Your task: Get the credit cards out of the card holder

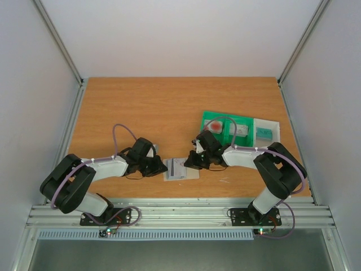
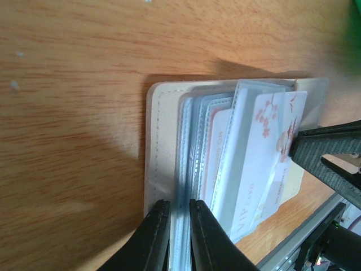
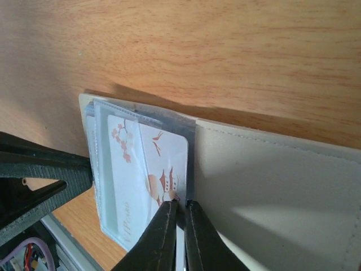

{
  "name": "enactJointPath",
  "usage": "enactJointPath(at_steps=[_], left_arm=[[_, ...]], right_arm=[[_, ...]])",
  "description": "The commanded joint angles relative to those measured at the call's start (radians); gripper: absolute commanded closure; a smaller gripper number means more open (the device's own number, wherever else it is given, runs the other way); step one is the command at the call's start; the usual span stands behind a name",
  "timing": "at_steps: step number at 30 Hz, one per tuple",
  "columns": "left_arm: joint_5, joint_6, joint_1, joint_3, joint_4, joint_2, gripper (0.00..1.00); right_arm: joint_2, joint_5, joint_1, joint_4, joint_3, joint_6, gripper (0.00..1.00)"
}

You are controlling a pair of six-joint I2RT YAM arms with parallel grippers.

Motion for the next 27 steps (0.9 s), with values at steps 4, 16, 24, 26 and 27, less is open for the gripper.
enactJointPath(at_steps=[4,16,24,26,27], left_arm=[[-0.023,0.008,-0.003,0.016,-0.038,-0.026,0.88],[-0.019,-0.005,-0.003,0.004,-0.013,-0.027,0.88],[-0.021,-0.008,-0.003,-0.004,0.003,-0.018,0.88],[-0.023,-0.002,-0.003,0.0,-0.003,-0.01,0.88],[-0.026,0.0,-0.003,-0.003,-0.002,-0.01,0.88]], right_arm=[[-0.024,-0.012,-0.006,-0.001,-0.014,0.001,0.84],[0.037,-0.062,-0.007,0.068,-0.031,0.024,0.81],[0.05,-0.08,-0.006,0.109,-0.038,0.032,0.92],[0.036,-0.069,-0.007,0.101,-0.04,0.029,0.98],[0.027,-0.06,-0.007,0.097,-0.043,0.026,0.99]])
